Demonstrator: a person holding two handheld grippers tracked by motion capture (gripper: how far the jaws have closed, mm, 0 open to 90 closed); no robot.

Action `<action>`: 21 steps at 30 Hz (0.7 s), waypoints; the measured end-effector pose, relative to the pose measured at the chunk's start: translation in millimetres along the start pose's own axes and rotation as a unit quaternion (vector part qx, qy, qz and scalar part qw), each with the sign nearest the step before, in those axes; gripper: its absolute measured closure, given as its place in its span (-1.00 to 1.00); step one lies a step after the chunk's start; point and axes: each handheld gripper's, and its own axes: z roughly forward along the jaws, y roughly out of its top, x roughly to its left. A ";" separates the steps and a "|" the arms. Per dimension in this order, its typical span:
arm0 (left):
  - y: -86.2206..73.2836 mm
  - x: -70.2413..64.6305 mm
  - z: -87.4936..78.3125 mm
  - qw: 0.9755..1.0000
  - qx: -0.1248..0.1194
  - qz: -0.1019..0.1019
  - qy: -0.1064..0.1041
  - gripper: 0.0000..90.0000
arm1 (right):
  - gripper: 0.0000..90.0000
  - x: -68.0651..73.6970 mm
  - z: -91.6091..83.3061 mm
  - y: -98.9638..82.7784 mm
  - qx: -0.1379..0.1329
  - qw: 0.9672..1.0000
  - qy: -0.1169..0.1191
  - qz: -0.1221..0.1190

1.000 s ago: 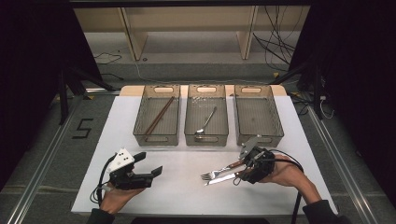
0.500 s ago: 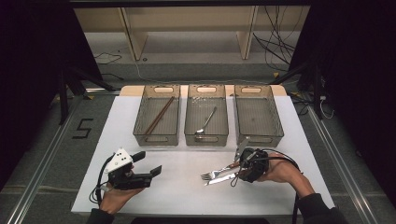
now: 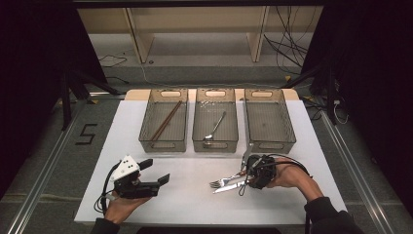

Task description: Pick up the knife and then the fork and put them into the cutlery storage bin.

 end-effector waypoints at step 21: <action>-0.8 -0.1 1.3 1.000 0.002 0.001 0.003 -0.64 | 0.70 21.7 -1.3 2.2 0.028 0.995 -0.008 -0.095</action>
